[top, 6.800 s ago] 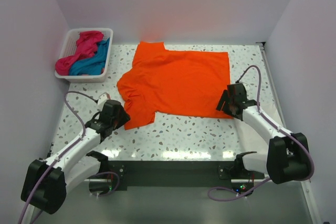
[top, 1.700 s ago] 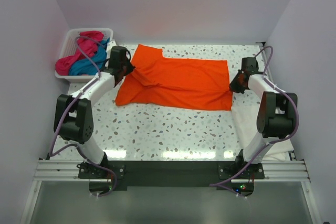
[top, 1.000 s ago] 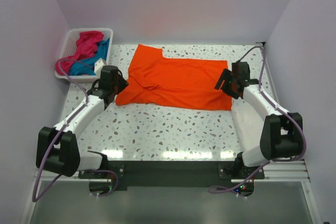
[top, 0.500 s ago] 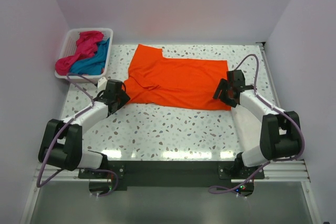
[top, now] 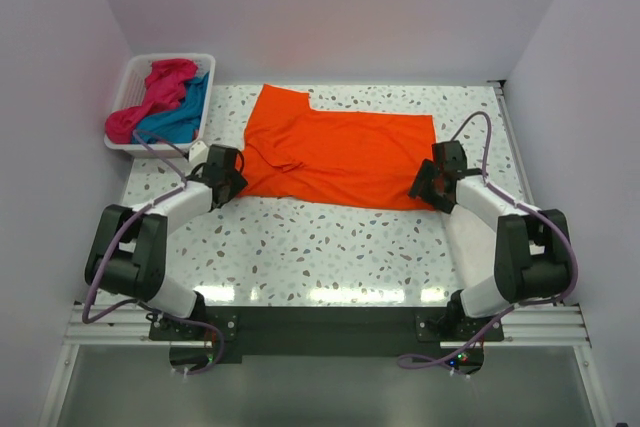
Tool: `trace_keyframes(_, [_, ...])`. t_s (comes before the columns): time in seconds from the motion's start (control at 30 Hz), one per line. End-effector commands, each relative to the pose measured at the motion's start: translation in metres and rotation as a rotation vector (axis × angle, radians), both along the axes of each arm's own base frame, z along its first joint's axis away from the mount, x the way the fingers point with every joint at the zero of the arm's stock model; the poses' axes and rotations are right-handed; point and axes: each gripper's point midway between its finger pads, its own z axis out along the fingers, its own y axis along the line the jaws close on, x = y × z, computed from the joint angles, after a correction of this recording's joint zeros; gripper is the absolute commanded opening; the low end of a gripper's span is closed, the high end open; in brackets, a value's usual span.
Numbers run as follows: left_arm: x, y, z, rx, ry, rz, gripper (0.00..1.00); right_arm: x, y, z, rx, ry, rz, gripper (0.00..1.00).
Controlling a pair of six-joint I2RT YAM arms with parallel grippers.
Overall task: Fold and stack the t-shirts
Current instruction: Fold the tshirt
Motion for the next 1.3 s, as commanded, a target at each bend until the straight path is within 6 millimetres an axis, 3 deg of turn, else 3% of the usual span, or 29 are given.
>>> trace_keyframes(0.0, [0.026,0.012,0.024,0.048,-0.082,0.039,0.54,0.004,-0.008,-0.005,-0.021,-0.016,-0.022,0.68])
trace_keyframes(0.33, [0.032,0.019,0.023,0.072,-0.063,0.043,0.40,0.003,-0.012,-0.017,-0.016,0.014,-0.035,0.65])
trace_keyframes(0.6, [0.037,0.021,0.027,0.080,-0.067,0.040,0.31,0.005,-0.016,-0.020,-0.016,0.023,-0.045,0.39])
trace_keyframes(0.87, [0.046,0.027,0.040,0.105,-0.076,0.045,0.16,0.008,-0.011,-0.023,0.008,0.036,-0.024,0.09])
trace_keyframes(1.07, [0.049,0.029,0.047,0.116,-0.073,0.046,0.07,0.008,-0.010,-0.022,0.013,0.038,-0.013,0.02])
trace_keyframes(1.27, [0.046,0.031,0.054,0.114,-0.085,0.038,0.03,0.007,-0.008,-0.024,0.018,0.045,-0.003,0.01])
